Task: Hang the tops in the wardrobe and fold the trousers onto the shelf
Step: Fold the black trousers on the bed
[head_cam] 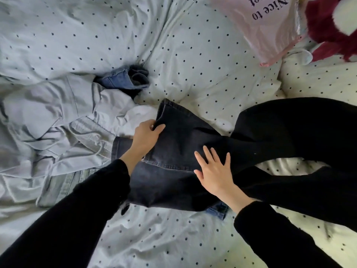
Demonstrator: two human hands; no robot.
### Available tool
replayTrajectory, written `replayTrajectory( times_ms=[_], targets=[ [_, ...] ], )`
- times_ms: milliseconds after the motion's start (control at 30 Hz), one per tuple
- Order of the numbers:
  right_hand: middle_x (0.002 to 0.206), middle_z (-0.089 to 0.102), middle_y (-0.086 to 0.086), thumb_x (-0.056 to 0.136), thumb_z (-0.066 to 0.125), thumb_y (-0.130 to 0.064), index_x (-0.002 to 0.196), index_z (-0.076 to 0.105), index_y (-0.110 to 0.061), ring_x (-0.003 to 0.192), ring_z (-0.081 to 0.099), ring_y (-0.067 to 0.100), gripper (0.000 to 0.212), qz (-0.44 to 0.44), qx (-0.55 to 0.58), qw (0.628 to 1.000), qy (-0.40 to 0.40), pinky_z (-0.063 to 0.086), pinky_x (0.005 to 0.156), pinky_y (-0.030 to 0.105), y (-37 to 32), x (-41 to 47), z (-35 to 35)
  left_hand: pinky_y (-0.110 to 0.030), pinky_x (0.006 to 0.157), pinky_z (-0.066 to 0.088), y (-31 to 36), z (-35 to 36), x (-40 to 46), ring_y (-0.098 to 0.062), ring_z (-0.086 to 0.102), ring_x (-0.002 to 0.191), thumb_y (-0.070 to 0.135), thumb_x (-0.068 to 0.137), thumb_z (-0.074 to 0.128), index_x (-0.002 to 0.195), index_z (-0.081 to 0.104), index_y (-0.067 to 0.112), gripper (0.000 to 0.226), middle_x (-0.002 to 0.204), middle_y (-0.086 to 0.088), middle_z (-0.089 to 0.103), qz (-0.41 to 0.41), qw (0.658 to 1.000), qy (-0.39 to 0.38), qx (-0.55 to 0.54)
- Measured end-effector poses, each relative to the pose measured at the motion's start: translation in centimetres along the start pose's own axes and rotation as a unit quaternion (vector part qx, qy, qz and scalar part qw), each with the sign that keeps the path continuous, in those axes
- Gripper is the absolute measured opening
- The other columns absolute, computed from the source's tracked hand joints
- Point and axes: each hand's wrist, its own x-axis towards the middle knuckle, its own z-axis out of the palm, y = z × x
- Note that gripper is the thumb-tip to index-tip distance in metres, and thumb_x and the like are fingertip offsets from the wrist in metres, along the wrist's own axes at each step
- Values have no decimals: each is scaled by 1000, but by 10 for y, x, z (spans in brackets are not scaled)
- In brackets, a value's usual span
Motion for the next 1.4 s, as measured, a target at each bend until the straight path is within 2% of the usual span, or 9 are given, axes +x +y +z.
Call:
replayTrajectory(
  times_ms=[167, 267, 467, 600, 667, 800, 1033, 1233, 1400],
  targets=[
    [159, -4, 7, 99, 30, -48, 151, 1, -27, 146, -1, 28, 63, 24, 13, 1000, 10, 6, 110, 64, -10, 15, -25, -27, 70, 35, 22, -41, 1, -27, 56, 92, 28, 97, 48, 105, 60, 5, 27, 98, -13, 62, 55, 990, 132, -5],
    [153, 28, 14, 87, 58, -47, 146, 32, -25, 139, 30, 35, 68, 27, 13, 996, 78, 26, 97, 72, -37, 26, -47, -30, 72, 37, 21, -86, 9, -35, 56, 100, 28, 98, 47, 113, 59, 4, 31, 104, -18, 64, 67, 976, 206, -8],
    [151, 32, 14, 83, 65, -43, 142, 39, -23, 133, 40, 38, 67, 11, 75, 991, 111, 45, 84, 67, -75, 53, -49, -30, 65, 29, -9, -125, 18, -34, 53, 84, 28, 101, 38, 100, 53, -3, 35, 83, -12, 53, 64, 968, 243, -8],
    [155, 24, 12, 90, 55, -45, 145, 35, -20, 140, 29, 33, 64, 8, 48, 996, 76, 33, 98, 67, -79, 58, -33, -23, 59, 14, -37, -110, 17, -26, 41, 73, 28, 102, 35, 99, 51, -4, 36, 78, -13, 49, 3, 969, 246, 27],
    [143, 45, 15, 85, 60, -44, 136, 49, -17, 129, 46, 35, 59, 15, 36, 992, 120, 40, 89, 68, -78, 61, -32, -23, 58, 15, -40, -109, 17, -26, 40, 69, 27, 102, 36, 99, 51, -3, 34, 74, -12, 49, 23, 964, 264, 21],
    [146, 40, 16, 91, 44, -43, 141, 39, -22, 130, 44, 35, 55, 7, 29, 981, 191, 43, 90, 61, -74, 68, -33, -31, 59, 29, -32, -120, 27, -28, 45, 65, 28, 101, 40, 101, 53, 1, 30, 71, -9, 51, 118, 951, 287, 9],
    [145, 40, 20, 82, 69, -33, 140, 43, -16, 128, 46, 38, 65, 4, 82, 983, 162, 47, 86, 64, -83, 88, -8, -35, 78, 40, -89, -101, 52, -29, 56, 97, 35, 94, 52, 124, 49, 13, 37, 111, -11, 57, -15, 985, 165, 58],
    [149, 33, 17, 82, 67, -33, 143, 34, -19, 134, 39, 36, 71, -26, 71, 979, 190, 40, 95, 63, -114, 51, 17, -31, 76, 39, -133, -64, -23, -27, 57, 92, 30, 90, 60, 104, 49, 12, 26, 99, -7, 59, -78, 985, 154, -20],
    [147, 38, 16, 76, 72, -38, 140, 42, -21, 131, 42, 36, 73, 8, 65, 990, 121, 39, 91, 66, -137, 19, 46, -33, 88, 38, -149, -42, -48, -30, 51, 114, 32, 89, 61, 127, 40, 6, 51, 123, -11, 54, -105, 994, 40, -14]
  ],
)
